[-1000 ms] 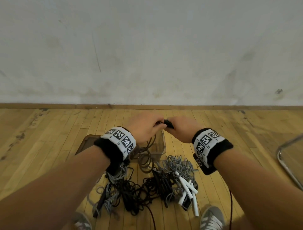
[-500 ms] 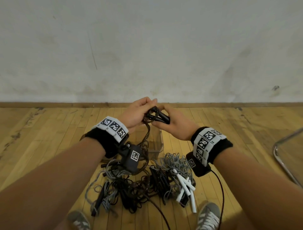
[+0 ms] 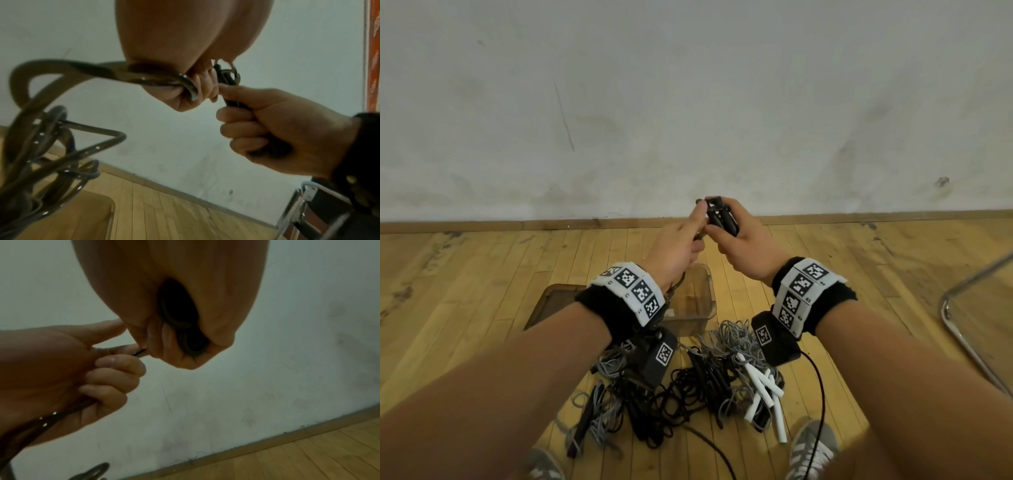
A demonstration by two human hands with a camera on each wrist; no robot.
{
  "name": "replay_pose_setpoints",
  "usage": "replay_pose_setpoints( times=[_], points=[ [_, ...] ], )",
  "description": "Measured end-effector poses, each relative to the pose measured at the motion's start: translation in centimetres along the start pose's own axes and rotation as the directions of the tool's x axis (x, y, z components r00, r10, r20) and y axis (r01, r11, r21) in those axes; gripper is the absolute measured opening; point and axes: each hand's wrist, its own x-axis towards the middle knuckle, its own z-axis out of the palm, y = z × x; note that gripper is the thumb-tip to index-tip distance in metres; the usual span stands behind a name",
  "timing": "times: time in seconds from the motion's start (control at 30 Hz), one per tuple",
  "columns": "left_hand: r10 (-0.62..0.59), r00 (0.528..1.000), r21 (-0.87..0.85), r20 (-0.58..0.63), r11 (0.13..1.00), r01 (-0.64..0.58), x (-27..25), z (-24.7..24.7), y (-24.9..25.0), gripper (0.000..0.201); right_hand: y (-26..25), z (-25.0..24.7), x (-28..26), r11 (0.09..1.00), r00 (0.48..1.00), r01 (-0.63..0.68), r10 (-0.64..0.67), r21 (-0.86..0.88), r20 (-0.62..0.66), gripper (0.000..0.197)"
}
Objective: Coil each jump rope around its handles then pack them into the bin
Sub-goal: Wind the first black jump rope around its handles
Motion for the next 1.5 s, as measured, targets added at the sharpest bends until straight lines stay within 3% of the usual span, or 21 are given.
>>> replay_pose_setpoints(
  times=[0.07, 0.2, 0.3, 0.37, 0.47, 0.57, 0.63, 0.67, 0.77, 0.83, 0.97, 1.07, 1.17, 1.23, 1.33, 1.5],
  points=[
    [0.038, 0.995, 0.137, -0.097, 0.990, -0.025, 0.2, -0.7, -0.2, 0.058, 0.2, -0.1, 0.0, 0.991, 1.000, 0.003, -0.004, -0.133, -0.012, 0.040],
    [0.100, 0.983, 0.328, -0.154, 0.943, -0.044, 0.0, -0.9, -0.4, 0.056, 0.4, 0.7, -0.2, 0.944, 0.999, -0.011, -0.003, -0.329, -0.040, 0.030],
    [0.117, 0.985, 0.445, -0.127, 0.894, -0.049, -0.1, -0.7, -1.0, 0.056, 0.7, 1.4, -0.3, 0.919, 0.996, -0.062, 0.030, -0.390, -0.089, 0.027],
    [0.128, 0.990, 0.527, -0.065, 0.846, -0.075, -0.3, -0.6, -1.4, 0.038, 1.2, 1.3, 0.0, 0.895, 0.993, -0.106, 0.069, -0.433, -0.099, 0.028],
    [0.166, 0.985, 0.690, 0.038, 0.709, -0.146, -0.7, -0.6, -1.2, 0.025, 1.9, 0.9, 0.3, 0.855, 0.988, -0.156, 0.131, -0.495, -0.084, 0.033],
    [0.195, 0.972, 0.852, 0.128, 0.481, -0.209, -1.1, -1.2, -0.3, 0.027, 2.6, 0.2, 0.4, 0.779, 0.981, -0.180, 0.188, -0.601, -0.051, 0.031],
    [0.246, 0.952, 0.900, 0.183, 0.348, -0.263, -1.4, -1.7, 0.4, 0.028, 2.8, -0.4, 0.3, 0.706, 0.977, -0.150, 0.213, -0.692, 0.005, 0.028],
    [0.277, 0.939, 0.900, 0.203, 0.325, -0.291, -1.5, -1.9, 0.7, 0.028, 2.7, -0.6, 0.3, 0.680, 0.975, -0.113, 0.215, -0.724, 0.050, 0.026],
    [0.335, 0.919, 0.861, 0.207, 0.384, -0.333, -0.9, -2.2, 0.9, 0.028, 1.9, -0.6, -0.2, 0.642, 0.956, 0.070, 0.176, -0.764, 0.235, 0.030],
    [0.324, 0.938, 0.796, 0.125, 0.532, -0.289, -0.1, -2.8, 0.7, 0.024, 1.0, -0.3, -0.5, 0.667, 0.936, 0.169, 0.121, -0.725, 0.330, 0.035],
    [0.243, 0.970, 0.525, 0.030, 0.822, -0.222, 1.0, -3.7, 0.6, 0.021, 0.2, -0.3, -0.5, 0.775, 0.935, 0.248, -0.035, -0.581, 0.353, 0.017],
    [0.136, 0.991, 0.268, -0.001, 0.955, -0.130, 1.6, -3.7, 0.5, 0.014, 0.0, -0.5, -0.6, 0.816, 0.947, 0.256, -0.106, -0.518, 0.302, 0.005],
    [0.048, 0.996, -0.012, 0.080, 0.999, -0.047, 2.2, -3.6, -0.3, 0.016, -0.1, -0.5, -0.6, 0.883, 0.972, 0.208, -0.137, -0.420, 0.192, 0.023],
    [0.042, 0.993, -0.087, 0.109, 0.996, -0.033, 2.2, -3.0, -0.7, 0.014, 0.0, -0.7, -0.3, 0.937, 0.989, 0.140, -0.114, -0.321, 0.096, 0.036],
    [0.052, 0.996, -0.068, 0.066, 0.997, -0.048, 1.6, -1.4, -0.9, 0.014, 0.3, -1.2, -0.3, 0.975, 0.997, 0.074, -0.078, -0.208, -0.011, 0.050],
    [0.044, 0.999, 0.049, -0.006, 0.998, -0.043, 1.5, 0.1, -1.4, 0.025, 0.8, -0.7, -0.1, 0.988, 0.996, -0.032, 0.019, -0.150, -0.089, 0.045]
  ],
)
